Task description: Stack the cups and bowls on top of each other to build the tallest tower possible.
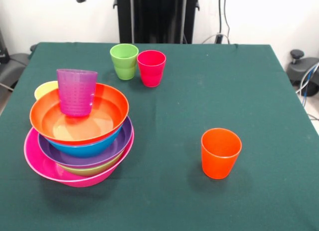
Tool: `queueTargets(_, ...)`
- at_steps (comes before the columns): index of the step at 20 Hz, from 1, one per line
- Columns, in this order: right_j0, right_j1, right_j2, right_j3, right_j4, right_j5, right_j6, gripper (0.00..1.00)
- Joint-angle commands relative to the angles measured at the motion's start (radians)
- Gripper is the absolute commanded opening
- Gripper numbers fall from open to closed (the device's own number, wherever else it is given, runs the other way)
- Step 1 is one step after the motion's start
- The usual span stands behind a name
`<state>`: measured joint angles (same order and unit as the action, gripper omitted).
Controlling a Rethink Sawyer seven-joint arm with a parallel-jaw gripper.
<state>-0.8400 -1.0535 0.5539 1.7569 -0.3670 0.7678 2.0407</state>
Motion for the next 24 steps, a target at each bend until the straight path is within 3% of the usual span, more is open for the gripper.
queueTargets(1,0.055,0.042,-0.05,0.152,-0.064,-0.087,0.031,1.0)
queueTargets(14,0.135,0.15,-0.154,0.182,-0.126,-0.259,0.104,1.0)
queueTargets(24,0.153,0.123,-0.194,0.262,-0.091,-0.319,0.089,1.0)
